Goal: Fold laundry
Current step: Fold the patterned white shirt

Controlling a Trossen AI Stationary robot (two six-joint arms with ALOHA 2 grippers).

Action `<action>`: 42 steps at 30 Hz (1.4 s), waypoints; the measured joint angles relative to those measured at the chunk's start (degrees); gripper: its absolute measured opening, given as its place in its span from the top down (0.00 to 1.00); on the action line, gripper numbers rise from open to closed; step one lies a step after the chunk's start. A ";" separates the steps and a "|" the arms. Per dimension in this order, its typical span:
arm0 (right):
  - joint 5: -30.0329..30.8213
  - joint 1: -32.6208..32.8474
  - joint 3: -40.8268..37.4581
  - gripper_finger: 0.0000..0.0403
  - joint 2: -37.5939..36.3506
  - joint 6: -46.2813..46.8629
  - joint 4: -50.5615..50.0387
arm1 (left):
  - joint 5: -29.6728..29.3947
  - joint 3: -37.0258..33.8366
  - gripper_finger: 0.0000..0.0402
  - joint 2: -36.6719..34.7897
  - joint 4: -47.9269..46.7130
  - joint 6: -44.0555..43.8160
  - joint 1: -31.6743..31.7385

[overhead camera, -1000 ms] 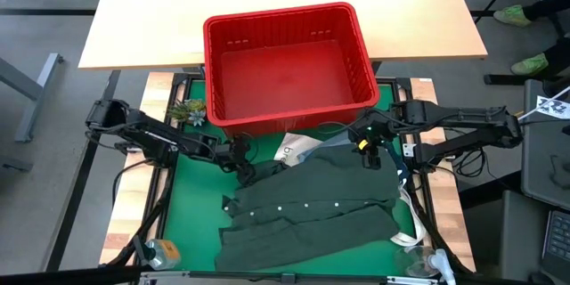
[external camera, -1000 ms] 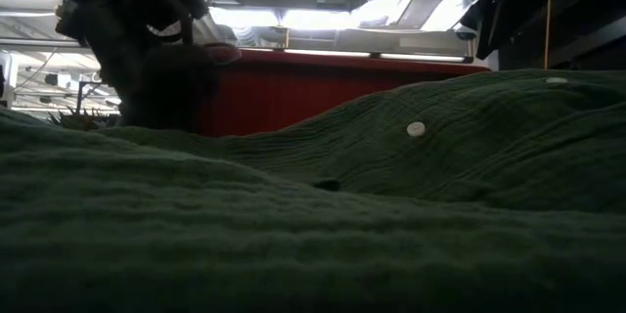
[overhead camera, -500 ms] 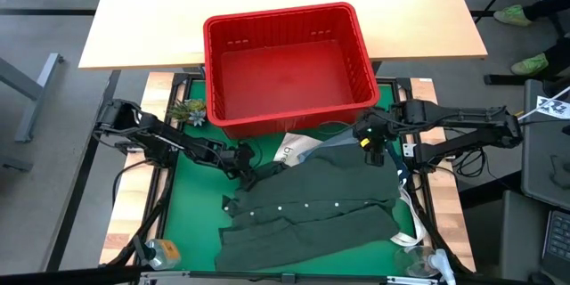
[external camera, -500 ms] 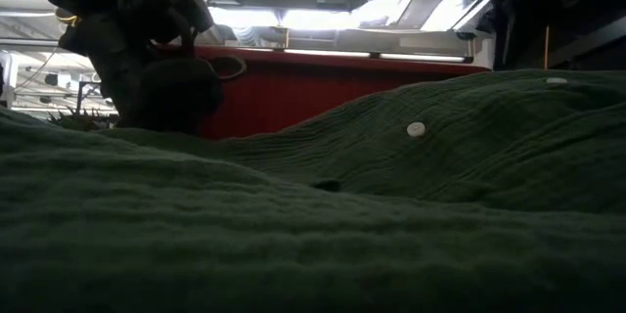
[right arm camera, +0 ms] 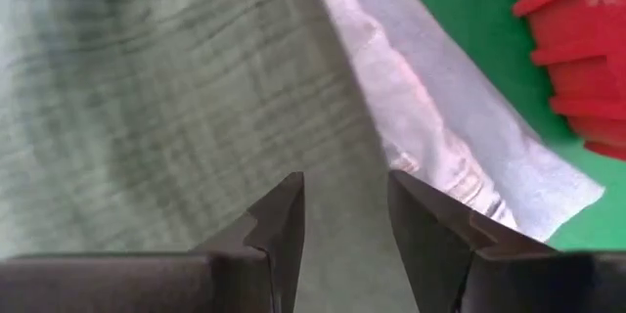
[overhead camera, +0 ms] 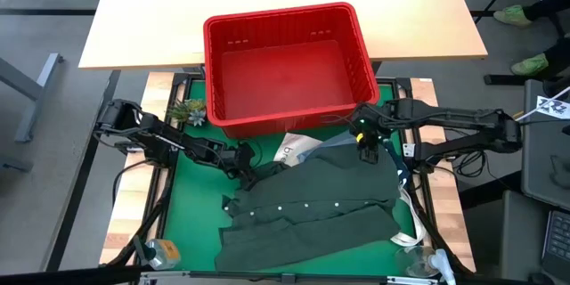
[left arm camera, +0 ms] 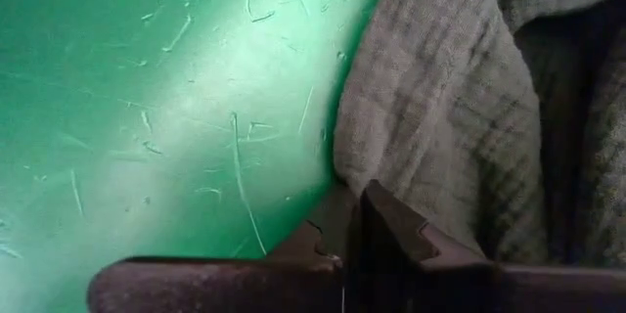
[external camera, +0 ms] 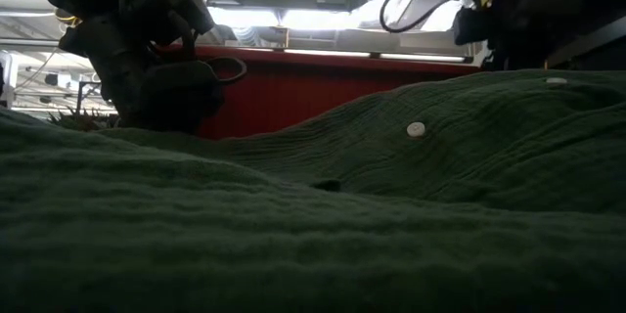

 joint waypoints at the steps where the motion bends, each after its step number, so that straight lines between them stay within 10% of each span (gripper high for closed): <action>1: 0.30 -0.33 -0.64 0.64 0.00 -0.17 0.96 | 0.00 0.00 0.96 0.00 0.00 0.00 0.00; 27: -0.90 -1.53 -1.80 0.64 7.70 -3.76 4.78 | -0.24 -0.07 0.93 0.02 0.49 0.00 -0.04; 42: -0.34 -1.51 -1.79 0.97 7.51 -3.98 4.32 | -0.18 1.83 0.99 -0.24 0.02 -1.39 -0.09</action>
